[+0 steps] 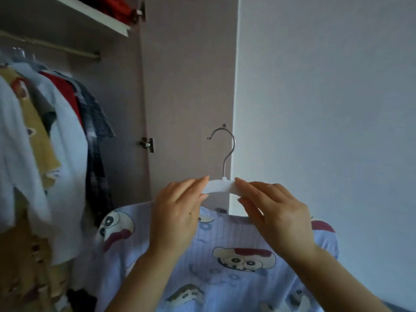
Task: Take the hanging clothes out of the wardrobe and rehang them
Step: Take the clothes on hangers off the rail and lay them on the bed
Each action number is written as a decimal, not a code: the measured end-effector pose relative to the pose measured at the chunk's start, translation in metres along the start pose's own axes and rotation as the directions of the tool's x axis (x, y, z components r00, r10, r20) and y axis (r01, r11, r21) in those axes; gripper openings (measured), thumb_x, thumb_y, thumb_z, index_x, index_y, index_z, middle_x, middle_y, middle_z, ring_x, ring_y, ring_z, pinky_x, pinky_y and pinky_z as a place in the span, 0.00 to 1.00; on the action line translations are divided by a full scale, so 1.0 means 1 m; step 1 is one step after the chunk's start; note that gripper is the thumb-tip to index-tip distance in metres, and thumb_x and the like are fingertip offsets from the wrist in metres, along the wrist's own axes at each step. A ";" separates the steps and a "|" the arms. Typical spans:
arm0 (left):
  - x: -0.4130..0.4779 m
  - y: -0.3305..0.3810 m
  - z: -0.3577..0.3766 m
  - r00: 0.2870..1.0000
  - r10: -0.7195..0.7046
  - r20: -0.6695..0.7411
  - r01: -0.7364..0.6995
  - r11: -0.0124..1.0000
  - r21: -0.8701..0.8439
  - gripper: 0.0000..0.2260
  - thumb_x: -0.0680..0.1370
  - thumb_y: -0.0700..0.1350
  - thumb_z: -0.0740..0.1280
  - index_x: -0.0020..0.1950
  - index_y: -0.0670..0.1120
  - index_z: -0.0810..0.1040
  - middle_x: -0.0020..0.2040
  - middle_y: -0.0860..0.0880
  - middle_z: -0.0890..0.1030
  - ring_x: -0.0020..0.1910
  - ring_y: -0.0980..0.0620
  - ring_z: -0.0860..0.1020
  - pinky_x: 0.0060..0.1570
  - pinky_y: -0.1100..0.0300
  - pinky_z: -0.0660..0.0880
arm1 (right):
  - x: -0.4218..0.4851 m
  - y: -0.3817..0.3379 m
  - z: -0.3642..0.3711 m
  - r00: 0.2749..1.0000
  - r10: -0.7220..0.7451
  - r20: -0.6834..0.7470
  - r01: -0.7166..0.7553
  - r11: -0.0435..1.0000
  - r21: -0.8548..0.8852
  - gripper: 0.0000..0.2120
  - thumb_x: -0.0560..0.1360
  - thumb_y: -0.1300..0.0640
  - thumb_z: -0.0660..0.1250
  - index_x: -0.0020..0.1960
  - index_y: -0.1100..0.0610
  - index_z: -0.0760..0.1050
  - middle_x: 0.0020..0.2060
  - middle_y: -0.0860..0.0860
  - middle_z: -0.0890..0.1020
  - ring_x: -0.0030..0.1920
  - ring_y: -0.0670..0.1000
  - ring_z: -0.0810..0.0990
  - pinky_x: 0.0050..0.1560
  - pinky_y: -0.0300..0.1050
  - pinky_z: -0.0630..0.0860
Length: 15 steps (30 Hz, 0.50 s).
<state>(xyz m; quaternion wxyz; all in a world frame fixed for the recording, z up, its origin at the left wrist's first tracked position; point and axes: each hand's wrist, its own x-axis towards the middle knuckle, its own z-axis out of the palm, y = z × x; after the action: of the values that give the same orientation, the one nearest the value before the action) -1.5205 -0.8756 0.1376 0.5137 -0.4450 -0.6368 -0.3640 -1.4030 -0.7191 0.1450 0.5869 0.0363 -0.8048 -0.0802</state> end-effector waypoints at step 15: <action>-0.003 0.325 0.094 0.988 0.155 0.012 -0.114 0.772 -0.626 0.15 0.74 0.44 0.63 0.55 0.38 0.81 0.47 0.45 0.83 0.47 0.53 0.74 0.44 0.57 0.75 | -0.140 0.088 -0.314 0.938 0.341 0.055 -0.249 0.777 -0.578 0.15 0.75 0.50 0.61 0.58 0.52 0.79 0.44 0.46 0.84 0.36 0.49 0.80 0.23 0.44 0.76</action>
<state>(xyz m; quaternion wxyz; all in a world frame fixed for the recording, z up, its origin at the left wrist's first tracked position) -1.2456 -0.6798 0.1169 0.3422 -0.6454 -0.4631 -0.5019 -1.0583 -0.6380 0.1227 0.5115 -0.2716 -0.7841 -0.2231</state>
